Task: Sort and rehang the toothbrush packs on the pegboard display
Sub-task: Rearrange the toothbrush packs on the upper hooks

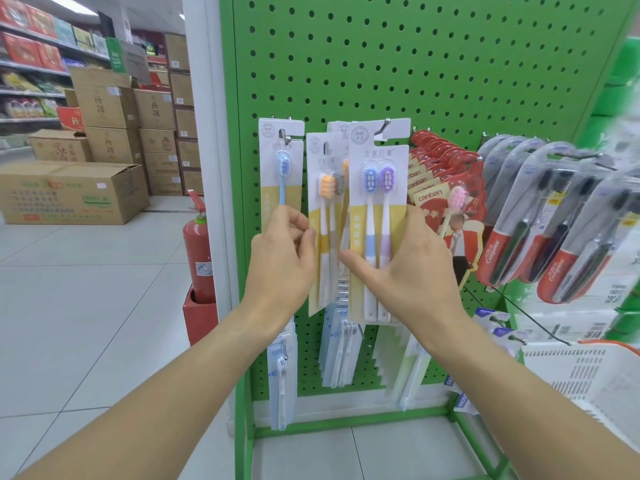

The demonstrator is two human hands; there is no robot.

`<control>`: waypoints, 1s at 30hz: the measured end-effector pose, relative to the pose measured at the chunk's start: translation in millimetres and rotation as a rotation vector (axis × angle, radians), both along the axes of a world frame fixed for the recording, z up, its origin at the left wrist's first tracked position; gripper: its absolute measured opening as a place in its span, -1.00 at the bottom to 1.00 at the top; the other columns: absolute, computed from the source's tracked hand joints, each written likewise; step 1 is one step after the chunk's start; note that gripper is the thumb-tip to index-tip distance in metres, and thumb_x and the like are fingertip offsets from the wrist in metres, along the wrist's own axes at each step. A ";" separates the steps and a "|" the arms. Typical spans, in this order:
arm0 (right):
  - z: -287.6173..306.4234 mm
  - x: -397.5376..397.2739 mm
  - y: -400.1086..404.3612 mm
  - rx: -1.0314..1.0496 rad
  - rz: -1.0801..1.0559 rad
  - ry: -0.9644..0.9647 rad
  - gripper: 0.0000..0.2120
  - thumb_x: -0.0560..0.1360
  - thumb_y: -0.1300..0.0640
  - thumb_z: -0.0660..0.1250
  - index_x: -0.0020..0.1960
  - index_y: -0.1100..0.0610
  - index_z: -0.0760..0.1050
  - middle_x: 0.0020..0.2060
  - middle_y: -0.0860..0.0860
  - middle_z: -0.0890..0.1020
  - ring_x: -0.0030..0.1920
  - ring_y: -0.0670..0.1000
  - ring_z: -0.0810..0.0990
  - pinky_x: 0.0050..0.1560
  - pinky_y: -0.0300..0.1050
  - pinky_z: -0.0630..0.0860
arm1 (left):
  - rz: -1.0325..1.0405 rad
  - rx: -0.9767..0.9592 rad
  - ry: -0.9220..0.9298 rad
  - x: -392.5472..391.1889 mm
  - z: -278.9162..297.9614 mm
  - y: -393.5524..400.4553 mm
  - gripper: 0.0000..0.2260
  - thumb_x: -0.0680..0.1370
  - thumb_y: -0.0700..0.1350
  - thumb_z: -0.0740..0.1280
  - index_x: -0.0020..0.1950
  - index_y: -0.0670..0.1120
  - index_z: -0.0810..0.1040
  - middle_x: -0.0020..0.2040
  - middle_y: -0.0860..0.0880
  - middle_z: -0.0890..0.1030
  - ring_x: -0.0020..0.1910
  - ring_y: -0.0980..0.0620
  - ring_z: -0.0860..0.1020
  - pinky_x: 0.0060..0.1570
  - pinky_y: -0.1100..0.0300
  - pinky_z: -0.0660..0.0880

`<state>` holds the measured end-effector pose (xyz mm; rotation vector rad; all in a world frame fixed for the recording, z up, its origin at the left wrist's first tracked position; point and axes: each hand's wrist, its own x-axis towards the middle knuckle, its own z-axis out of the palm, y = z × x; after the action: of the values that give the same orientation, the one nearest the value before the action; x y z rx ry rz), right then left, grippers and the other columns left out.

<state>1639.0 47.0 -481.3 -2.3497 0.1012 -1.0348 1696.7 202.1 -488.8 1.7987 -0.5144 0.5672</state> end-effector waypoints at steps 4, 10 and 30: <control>-4.3 -0.5 -3.7 0.049 0.063 -0.033 -0.03 0.32 -0.23 0.60 0.50 0.00 0.12 0.03 -0.07 0.64 0.08 0.00 0.64 0.13 0.08 0.58 | 0.011 0.039 0.110 -19.8 -6.3 23.3 -0.82 0.63 -0.21 0.33 0.15 0.05 0.48 -0.30 0.11 0.66 -0.28 0.12 0.64 -0.27 0.25 0.58; -19.1 -13.0 -9.1 -0.030 0.109 0.031 -0.14 0.50 -0.41 0.28 0.58 -0.09 -0.05 0.15 0.03 0.63 0.16 0.23 0.59 0.20 0.28 0.53 | -0.024 -0.057 0.479 -51.1 -15.7 62.9 -0.87 0.63 -0.22 0.32 0.09 -0.04 0.62 -0.25 0.06 0.73 -0.34 0.15 0.67 -0.23 0.17 0.56; -108.8 -89.8 -50.3 0.927 0.560 0.763 -0.42 0.39 0.08 0.49 0.37 0.08 0.40 0.03 0.31 0.60 -0.23 0.31 0.68 -0.28 0.17 0.69 | -0.461 0.307 0.918 -76.7 -78.4 -11.4 -0.85 0.69 -0.08 0.23 0.19 -0.10 0.51 -0.28 -0.14 0.70 -0.39 -0.05 0.65 -0.41 0.18 0.57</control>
<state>1549.2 -3.3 -590.1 -1.6053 0.1527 0.2143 1620.0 190.7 -567.2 1.9077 -0.3491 -0.6755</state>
